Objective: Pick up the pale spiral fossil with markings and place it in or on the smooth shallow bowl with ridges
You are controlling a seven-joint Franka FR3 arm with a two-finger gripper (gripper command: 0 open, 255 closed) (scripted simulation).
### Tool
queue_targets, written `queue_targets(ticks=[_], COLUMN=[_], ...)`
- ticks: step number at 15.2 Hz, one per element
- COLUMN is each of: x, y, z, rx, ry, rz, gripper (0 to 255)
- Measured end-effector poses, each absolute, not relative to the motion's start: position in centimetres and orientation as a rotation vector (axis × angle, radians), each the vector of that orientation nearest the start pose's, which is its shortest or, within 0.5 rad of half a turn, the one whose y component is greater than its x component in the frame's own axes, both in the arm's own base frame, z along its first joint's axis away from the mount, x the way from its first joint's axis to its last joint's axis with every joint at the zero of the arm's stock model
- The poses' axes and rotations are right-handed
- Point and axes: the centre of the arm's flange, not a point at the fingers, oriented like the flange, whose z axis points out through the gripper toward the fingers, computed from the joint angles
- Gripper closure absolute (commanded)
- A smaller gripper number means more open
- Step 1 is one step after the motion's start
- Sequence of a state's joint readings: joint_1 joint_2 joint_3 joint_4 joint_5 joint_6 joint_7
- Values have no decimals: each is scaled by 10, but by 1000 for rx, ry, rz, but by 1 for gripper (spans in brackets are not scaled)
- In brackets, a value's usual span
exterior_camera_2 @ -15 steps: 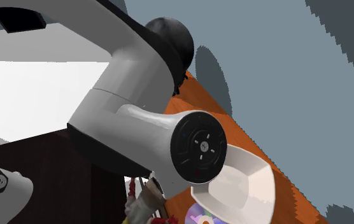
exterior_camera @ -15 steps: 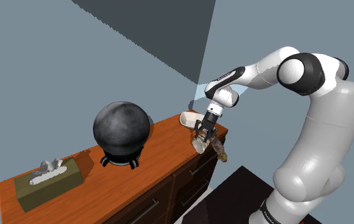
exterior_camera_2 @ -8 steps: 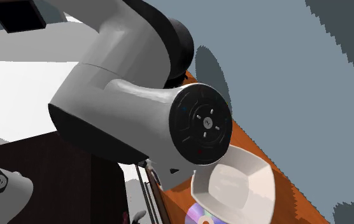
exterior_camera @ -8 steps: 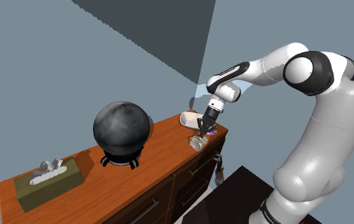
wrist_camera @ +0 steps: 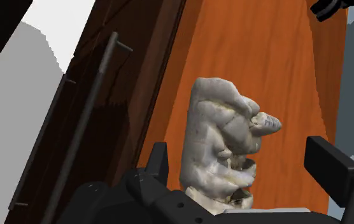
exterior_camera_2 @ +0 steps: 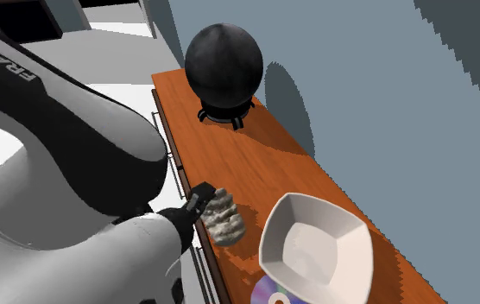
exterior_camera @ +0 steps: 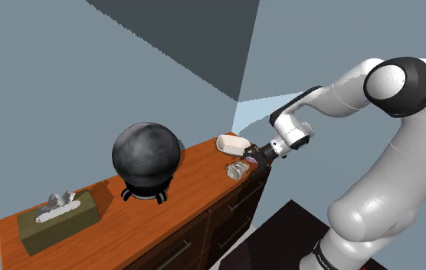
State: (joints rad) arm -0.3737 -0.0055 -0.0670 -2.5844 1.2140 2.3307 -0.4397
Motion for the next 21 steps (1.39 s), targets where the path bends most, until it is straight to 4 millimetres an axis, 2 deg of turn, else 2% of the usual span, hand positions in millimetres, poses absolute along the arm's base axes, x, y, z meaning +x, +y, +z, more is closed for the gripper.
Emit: queue_targets(ticks=[1,3,9,15,16,21], x=[374,363,378,379,379,382], y=[-168,-166,-154,-153,-153,-153], z=[237,223,200,199,199,201], rx=[-1982,-1913,-1891,-1890,-1890,-1889], ry=[1200,1258,1281,1283,1284,1281], rz=[-287,-388,-423,-424,-425,-429], gripper=[0,0,0,0,255,255])
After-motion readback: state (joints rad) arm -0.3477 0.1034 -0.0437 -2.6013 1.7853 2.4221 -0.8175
